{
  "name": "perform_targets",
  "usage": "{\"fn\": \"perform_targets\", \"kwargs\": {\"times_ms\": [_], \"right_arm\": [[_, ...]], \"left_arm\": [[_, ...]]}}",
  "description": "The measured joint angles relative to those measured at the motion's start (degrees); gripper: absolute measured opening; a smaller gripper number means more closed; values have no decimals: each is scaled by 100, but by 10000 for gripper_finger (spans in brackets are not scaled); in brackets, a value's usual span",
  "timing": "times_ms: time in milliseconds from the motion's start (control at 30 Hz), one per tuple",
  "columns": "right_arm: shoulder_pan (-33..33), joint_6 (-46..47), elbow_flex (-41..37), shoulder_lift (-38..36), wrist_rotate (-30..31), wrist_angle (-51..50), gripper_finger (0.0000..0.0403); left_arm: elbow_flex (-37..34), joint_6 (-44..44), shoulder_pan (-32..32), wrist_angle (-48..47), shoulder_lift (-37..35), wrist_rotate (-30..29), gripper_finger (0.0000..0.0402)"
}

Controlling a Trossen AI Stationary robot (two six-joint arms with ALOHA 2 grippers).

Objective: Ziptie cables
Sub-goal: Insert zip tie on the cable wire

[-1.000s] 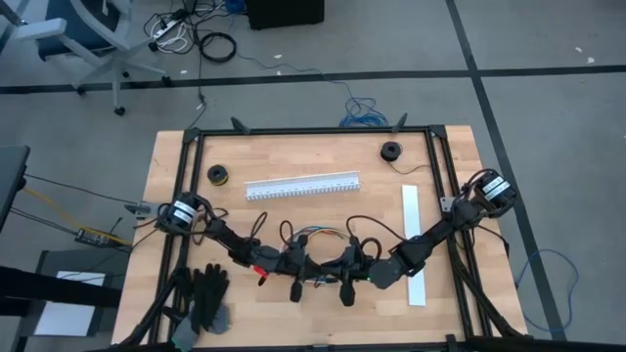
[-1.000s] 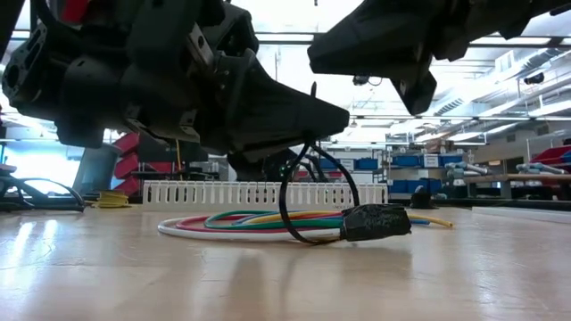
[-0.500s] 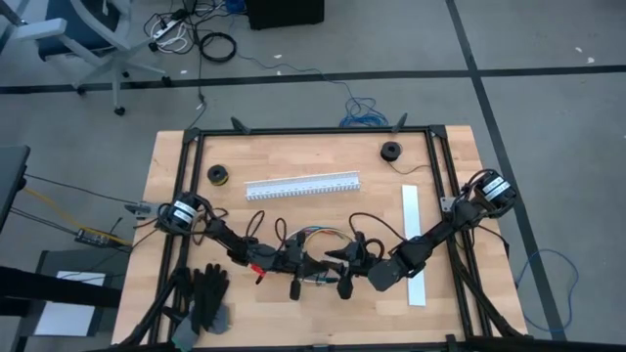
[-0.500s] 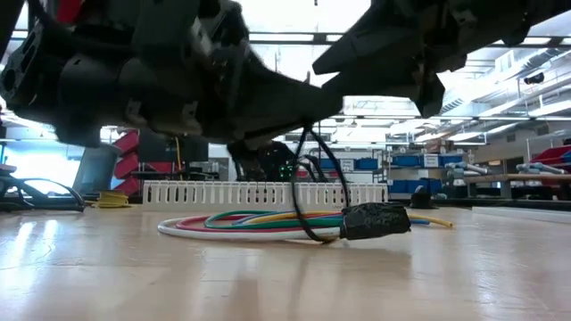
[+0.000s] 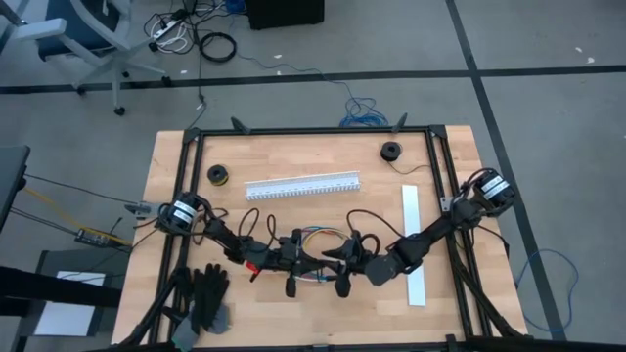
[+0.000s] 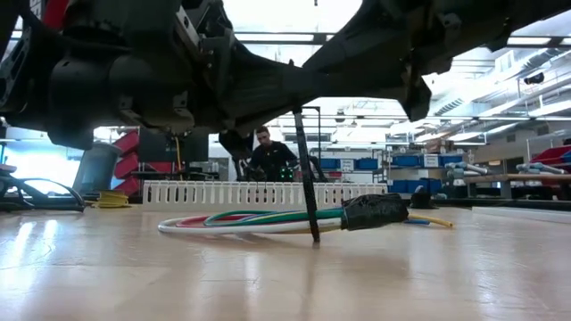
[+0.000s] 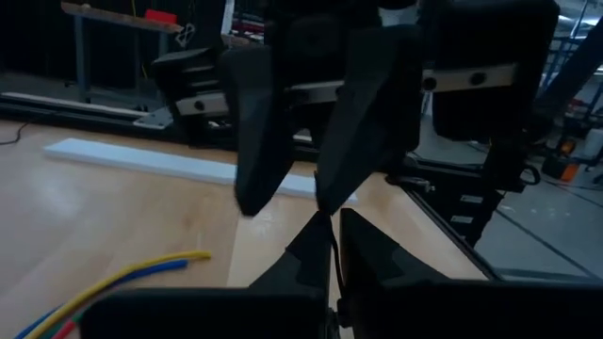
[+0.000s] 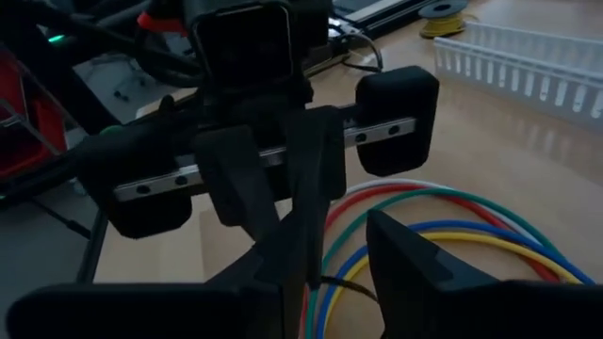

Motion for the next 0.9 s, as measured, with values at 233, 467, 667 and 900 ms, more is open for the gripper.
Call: {"fn": "perform_targets", "kwargs": {"times_ms": [233,467,667,900], "right_arm": [[-79,-2,0,0,-196,49,101],[-319,104,0,61,-774,156,93],[-364,-17,2,78,-920,187,72],[-443,-51,2,81,-1143,161,41]], "left_arm": [[13,79,4,-32,0,7,0],[13,77,30,-47,0,15,0],[13,62,33,-126,2,17,0],[13,-2,39,-163,2,15,0]]}}
